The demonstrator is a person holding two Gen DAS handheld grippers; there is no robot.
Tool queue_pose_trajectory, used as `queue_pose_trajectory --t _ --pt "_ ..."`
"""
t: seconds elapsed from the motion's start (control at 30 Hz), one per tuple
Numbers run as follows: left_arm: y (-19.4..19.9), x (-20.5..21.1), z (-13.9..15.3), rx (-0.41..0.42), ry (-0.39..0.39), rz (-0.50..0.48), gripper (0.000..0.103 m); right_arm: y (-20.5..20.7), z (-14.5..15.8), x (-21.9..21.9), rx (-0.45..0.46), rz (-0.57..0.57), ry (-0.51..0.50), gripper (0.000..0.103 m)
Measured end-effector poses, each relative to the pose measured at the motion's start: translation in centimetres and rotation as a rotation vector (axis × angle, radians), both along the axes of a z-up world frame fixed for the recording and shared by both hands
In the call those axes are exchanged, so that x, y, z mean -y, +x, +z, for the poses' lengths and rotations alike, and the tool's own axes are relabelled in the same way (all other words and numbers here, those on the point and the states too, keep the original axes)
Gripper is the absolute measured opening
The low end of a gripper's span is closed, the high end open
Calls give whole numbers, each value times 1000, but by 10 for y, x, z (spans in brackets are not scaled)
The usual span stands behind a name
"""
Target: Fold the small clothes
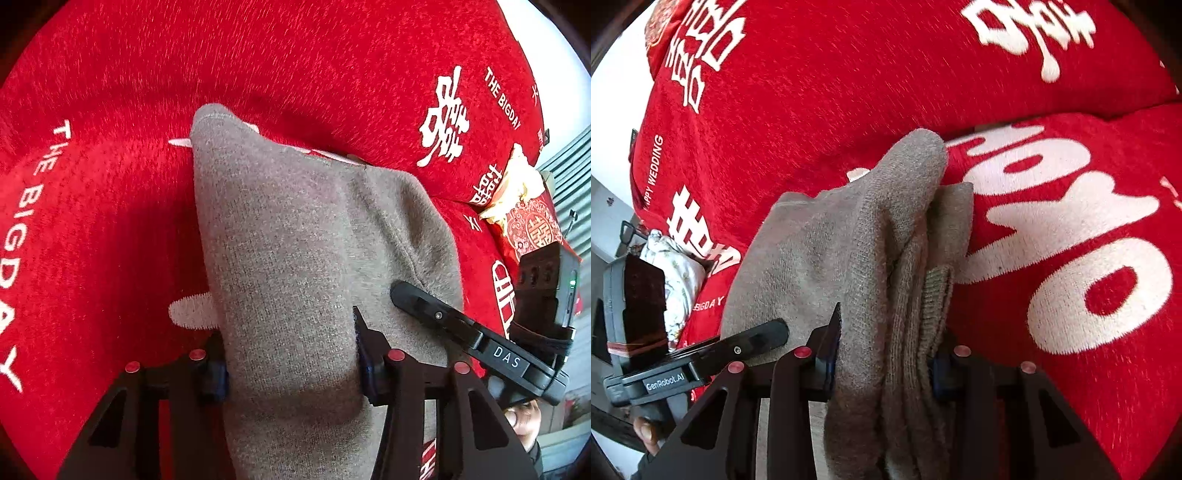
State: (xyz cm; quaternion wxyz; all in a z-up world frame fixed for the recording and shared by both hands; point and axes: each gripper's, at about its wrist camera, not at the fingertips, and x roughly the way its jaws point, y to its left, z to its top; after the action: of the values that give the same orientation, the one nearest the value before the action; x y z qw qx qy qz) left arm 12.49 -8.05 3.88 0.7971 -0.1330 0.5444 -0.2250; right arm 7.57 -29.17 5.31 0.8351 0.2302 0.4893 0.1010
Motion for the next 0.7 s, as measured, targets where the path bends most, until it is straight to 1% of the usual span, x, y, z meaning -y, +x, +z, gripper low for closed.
queue_pose_trajectory --t 0.17,0.5,0.7 --pt "-16 -5 5 11 36 4 53 -9 10 -12 -10 -1 -48 39" --pt "-53 -20 13 -4 55 18 53 -42 21 -29 -25 -14 -71 39" --pt "-73 -29 14 10 79 25 53 -57 21 -40 -21 -29 -75 39"
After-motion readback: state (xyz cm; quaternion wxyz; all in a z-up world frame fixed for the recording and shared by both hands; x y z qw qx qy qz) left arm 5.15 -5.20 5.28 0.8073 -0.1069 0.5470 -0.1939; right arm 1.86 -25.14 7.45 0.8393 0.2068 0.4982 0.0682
